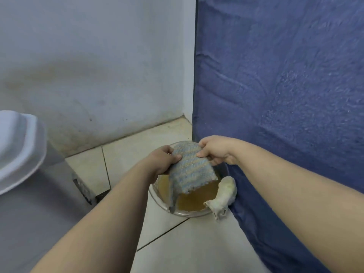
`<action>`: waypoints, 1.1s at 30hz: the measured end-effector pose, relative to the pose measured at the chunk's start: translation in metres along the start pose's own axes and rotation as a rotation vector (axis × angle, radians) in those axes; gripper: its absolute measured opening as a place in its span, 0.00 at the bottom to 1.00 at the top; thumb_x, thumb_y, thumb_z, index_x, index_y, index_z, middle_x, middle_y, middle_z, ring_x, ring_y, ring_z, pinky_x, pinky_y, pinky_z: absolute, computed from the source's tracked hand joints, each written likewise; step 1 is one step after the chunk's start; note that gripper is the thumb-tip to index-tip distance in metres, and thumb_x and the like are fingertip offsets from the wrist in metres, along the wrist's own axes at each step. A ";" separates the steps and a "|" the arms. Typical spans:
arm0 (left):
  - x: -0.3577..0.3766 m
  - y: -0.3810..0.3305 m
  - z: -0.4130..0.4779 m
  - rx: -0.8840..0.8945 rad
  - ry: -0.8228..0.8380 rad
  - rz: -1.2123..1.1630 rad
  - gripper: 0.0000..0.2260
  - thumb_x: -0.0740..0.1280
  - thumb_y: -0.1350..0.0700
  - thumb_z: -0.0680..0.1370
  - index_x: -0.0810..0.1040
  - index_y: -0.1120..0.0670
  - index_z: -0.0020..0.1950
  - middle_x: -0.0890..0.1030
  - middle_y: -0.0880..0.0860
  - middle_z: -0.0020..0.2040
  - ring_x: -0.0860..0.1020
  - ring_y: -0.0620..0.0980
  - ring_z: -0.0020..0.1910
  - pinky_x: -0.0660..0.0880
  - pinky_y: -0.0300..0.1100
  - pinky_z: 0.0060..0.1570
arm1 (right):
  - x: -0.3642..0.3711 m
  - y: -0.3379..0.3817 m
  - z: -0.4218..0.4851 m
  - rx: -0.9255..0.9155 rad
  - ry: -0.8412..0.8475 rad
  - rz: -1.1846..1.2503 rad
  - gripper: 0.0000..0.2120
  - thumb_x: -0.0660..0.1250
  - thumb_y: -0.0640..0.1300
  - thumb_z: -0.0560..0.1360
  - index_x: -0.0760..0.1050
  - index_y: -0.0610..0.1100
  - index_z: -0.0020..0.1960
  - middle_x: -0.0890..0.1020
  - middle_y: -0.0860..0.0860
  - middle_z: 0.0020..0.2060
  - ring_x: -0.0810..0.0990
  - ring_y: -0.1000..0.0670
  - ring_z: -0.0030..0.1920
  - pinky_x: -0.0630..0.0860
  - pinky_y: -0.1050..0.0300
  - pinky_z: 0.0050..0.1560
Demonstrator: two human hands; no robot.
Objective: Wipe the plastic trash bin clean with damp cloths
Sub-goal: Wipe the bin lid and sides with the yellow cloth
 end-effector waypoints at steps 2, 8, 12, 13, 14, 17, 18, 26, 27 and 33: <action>-0.003 0.006 0.012 0.022 -0.185 0.070 0.15 0.65 0.55 0.77 0.68 0.56 0.62 0.76 0.55 0.52 0.77 0.57 0.51 0.77 0.50 0.51 | -0.023 -0.012 0.010 -0.016 -0.179 -0.044 0.11 0.62 0.36 0.77 0.72 0.45 0.58 0.76 0.44 0.52 0.76 0.45 0.52 0.76 0.53 0.47; 0.073 0.055 0.017 -0.062 0.044 0.613 0.14 0.61 0.45 0.77 0.76 0.54 0.53 0.79 0.57 0.58 0.76 0.56 0.56 0.71 0.42 0.54 | -0.035 -0.056 0.015 0.081 -0.166 -1.083 0.15 0.63 0.45 0.77 0.75 0.42 0.61 0.77 0.44 0.60 0.77 0.44 0.58 0.75 0.55 0.55; 0.120 0.090 0.017 -0.204 0.251 0.915 0.39 0.49 0.26 0.71 0.68 0.51 0.71 0.67 0.55 0.73 0.63 0.57 0.72 0.60 0.52 0.70 | -0.017 -0.100 0.019 0.250 -0.082 -1.105 0.35 0.70 0.57 0.70 0.65 0.39 0.69 0.66 0.44 0.65 0.69 0.42 0.65 0.71 0.51 0.58; 0.124 0.094 0.018 -0.215 0.275 0.927 0.40 0.48 0.26 0.71 0.66 0.52 0.72 0.64 0.55 0.74 0.60 0.58 0.73 0.58 0.53 0.71 | -0.016 -0.101 0.018 0.255 -0.078 -1.104 0.36 0.70 0.57 0.70 0.64 0.40 0.70 0.65 0.44 0.66 0.68 0.42 0.66 0.70 0.51 0.58; 0.127 0.096 0.018 -0.210 0.300 0.911 0.40 0.48 0.27 0.72 0.65 0.53 0.73 0.64 0.55 0.74 0.60 0.57 0.73 0.58 0.52 0.71 | -0.017 -0.098 0.018 0.237 -0.064 -1.131 0.34 0.69 0.57 0.72 0.65 0.40 0.70 0.65 0.44 0.67 0.68 0.42 0.66 0.70 0.52 0.58; 0.130 0.090 0.015 -0.130 0.294 0.704 0.29 0.58 0.35 0.75 0.71 0.53 0.67 0.72 0.55 0.67 0.69 0.56 0.67 0.65 0.48 0.66 | -0.010 -0.089 0.007 0.151 0.067 -1.161 0.22 0.64 0.54 0.76 0.71 0.41 0.63 0.72 0.46 0.58 0.72 0.45 0.58 0.70 0.57 0.50; 0.129 0.086 0.013 -0.091 0.258 0.587 0.21 0.63 0.39 0.75 0.74 0.52 0.59 0.76 0.54 0.59 0.73 0.55 0.61 0.69 0.45 0.60 | -0.010 -0.089 0.003 0.121 0.093 -1.132 0.14 0.64 0.53 0.77 0.72 0.43 0.56 0.72 0.47 0.51 0.72 0.46 0.53 0.69 0.57 0.44; 0.036 -0.015 -0.035 0.272 0.051 -0.316 0.10 0.69 0.59 0.75 0.68 0.52 0.42 0.75 0.50 0.37 0.75 0.47 0.35 0.73 0.42 0.38 | -0.044 0.024 -0.055 -0.317 -0.114 -0.196 0.10 0.68 0.42 0.75 0.67 0.47 0.42 0.70 0.53 0.33 0.67 0.55 0.34 0.66 0.60 0.35; 0.013 -0.034 -0.046 0.329 0.029 -0.334 0.09 0.68 0.57 0.75 0.68 0.51 0.43 0.75 0.50 0.37 0.75 0.46 0.34 0.74 0.41 0.35 | -0.043 0.049 -0.065 -0.387 -0.123 -0.114 0.08 0.67 0.44 0.76 0.67 0.47 0.43 0.71 0.55 0.31 0.70 0.56 0.33 0.69 0.62 0.36; -0.150 -0.123 -0.143 0.594 -0.231 -0.146 0.06 0.65 0.59 0.77 0.70 0.50 0.42 0.73 0.52 0.40 0.75 0.42 0.29 0.75 0.36 0.30 | 0.017 0.204 -0.121 -0.765 -0.088 0.020 0.07 0.60 0.46 0.80 0.65 0.47 0.44 0.72 0.54 0.30 0.70 0.57 0.30 0.70 0.62 0.34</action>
Point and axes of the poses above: each hand's wrist, its own z-axis towards the middle knuckle, its own x-axis out of the palm, y = z × x, the point moved 9 cm from there along z, towards the middle knuckle
